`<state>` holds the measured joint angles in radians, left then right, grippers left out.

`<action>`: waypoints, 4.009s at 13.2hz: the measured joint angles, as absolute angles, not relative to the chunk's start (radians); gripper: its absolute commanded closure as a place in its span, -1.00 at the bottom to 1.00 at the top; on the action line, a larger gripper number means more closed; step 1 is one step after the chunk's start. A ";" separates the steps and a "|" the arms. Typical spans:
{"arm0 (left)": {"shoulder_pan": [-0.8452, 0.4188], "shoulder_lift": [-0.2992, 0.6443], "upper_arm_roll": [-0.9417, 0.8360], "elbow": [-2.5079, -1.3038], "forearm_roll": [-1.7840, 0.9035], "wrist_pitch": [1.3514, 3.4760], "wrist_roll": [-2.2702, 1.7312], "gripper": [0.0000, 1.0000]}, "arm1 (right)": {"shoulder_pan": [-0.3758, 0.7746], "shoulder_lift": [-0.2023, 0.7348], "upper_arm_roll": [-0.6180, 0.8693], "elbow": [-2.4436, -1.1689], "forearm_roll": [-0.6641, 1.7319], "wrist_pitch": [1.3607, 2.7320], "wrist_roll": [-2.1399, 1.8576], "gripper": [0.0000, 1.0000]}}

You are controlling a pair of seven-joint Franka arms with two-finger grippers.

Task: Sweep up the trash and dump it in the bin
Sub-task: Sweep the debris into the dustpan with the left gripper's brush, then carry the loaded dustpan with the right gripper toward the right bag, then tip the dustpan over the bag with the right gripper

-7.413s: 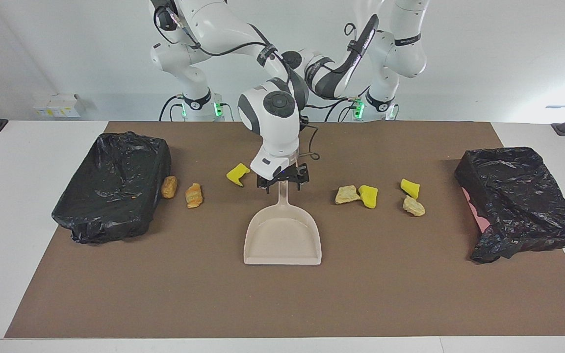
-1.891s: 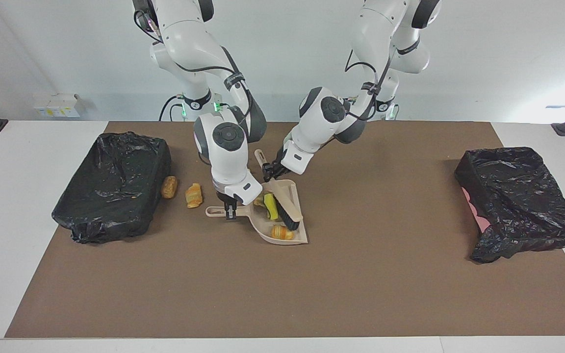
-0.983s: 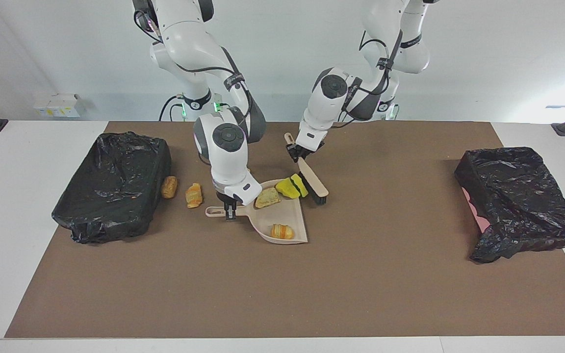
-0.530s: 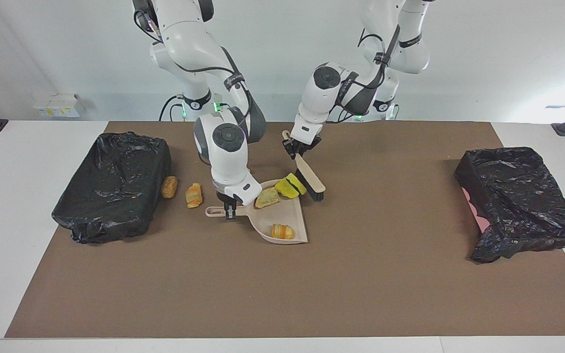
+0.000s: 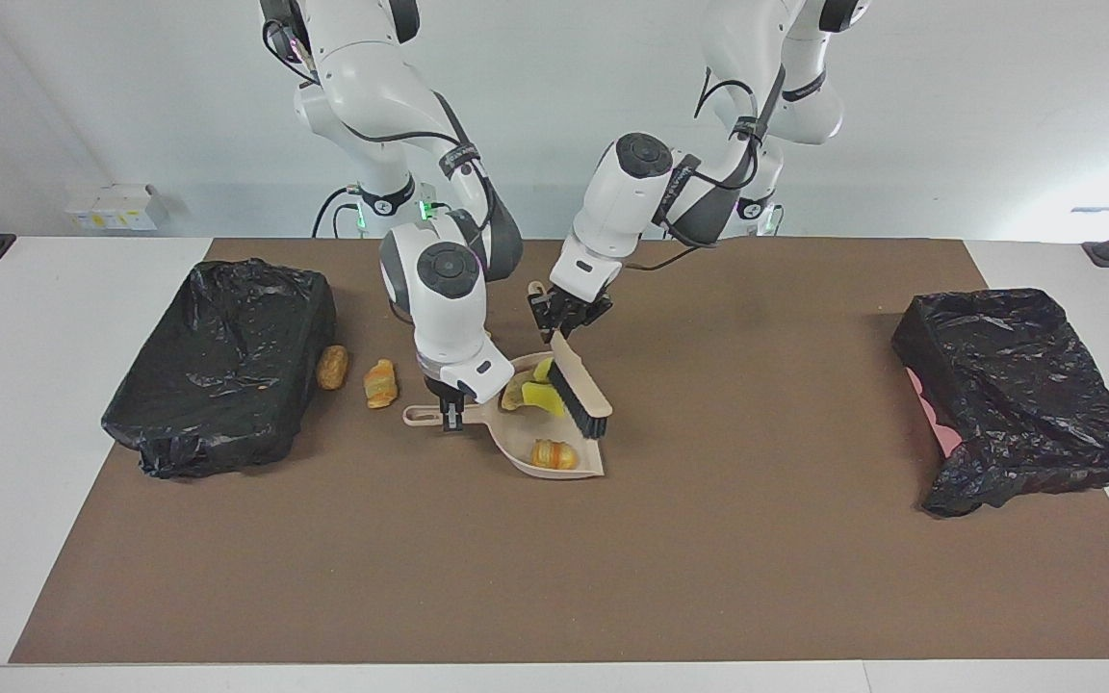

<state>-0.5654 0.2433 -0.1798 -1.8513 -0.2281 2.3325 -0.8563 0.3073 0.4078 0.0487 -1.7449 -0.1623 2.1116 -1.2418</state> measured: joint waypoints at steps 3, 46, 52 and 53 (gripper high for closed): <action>-0.541 0.272 -0.178 -1.783 -0.228 2.301 -0.855 1.00 | 0.307 0.408 0.049 -1.745 -0.162 2.112 -1.242 1.00; -0.368 -0.074 -0.175 -2.199 -0.220 2.080 -0.694 -1.00 | -0.426 -0.101 0.037 -1.890 -0.080 1.781 -1.958 1.00; -0.133 -0.041 -0.171 -2.038 -0.149 2.057 -0.360 -1.00 | -0.514 -0.155 0.035 -2.008 -0.356 2.046 -1.954 1.00; -0.101 -0.036 -0.171 -2.011 -0.134 2.041 -0.299 -1.00 | -0.511 -0.167 0.039 -2.036 -0.441 2.087 -1.892 1.00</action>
<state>-0.1013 -0.0362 -0.1710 -2.0110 -0.1337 2.0415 -0.2986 -0.5108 -0.1669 0.0388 -2.0357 -0.4413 2.0872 -1.8918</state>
